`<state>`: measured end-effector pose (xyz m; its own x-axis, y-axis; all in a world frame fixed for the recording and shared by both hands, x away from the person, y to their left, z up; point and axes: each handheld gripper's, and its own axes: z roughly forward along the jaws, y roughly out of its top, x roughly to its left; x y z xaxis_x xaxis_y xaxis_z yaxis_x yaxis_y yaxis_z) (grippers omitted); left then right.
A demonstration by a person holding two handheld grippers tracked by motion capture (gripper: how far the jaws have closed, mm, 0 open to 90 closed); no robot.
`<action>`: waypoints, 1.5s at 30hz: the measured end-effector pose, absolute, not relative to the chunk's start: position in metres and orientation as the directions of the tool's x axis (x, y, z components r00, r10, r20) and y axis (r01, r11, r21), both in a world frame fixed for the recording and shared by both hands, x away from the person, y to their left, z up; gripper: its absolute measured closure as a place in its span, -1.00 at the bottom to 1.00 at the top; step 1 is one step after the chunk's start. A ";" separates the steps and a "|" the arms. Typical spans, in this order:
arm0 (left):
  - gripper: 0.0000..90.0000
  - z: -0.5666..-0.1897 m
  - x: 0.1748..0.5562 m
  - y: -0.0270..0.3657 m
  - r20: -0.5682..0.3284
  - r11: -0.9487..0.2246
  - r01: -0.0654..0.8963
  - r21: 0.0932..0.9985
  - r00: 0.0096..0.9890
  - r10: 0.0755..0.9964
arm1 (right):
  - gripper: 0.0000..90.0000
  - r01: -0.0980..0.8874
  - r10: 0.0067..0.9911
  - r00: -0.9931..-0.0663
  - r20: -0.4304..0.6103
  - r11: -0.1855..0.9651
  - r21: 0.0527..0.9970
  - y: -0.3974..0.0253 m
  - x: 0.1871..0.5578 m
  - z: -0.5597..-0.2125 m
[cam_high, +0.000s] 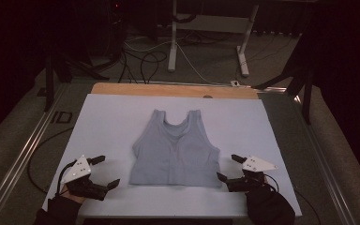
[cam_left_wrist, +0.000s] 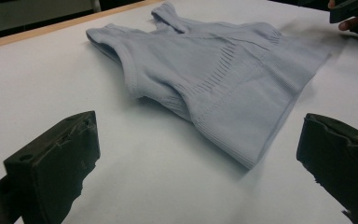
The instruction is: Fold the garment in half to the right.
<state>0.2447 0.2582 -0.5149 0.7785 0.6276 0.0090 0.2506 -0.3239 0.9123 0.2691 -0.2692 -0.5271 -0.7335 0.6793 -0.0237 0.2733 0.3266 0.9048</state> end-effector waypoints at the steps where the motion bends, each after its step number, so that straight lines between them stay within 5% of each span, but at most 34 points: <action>1: -0.99 -0.515 0.245 0.258 0.009 -0.324 0.251 0.912 0.779 0.628 | -0.82 0.273 0.679 -0.733 -0.024 0.327 0.905 -0.269 0.269 -0.527; 45: -0.99 -0.501 0.249 0.243 -0.038 -0.293 0.245 0.924 0.823 0.566 | -0.82 0.282 0.699 -0.714 -0.040 0.339 0.898 -0.257 0.262 -0.505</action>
<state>0.2492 0.2427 -0.5012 0.8232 0.5665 -0.0380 0.2446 -0.2934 0.9241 0.2616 -0.2568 -0.5046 -0.7136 0.6994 -0.0404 0.2816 0.3392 0.8976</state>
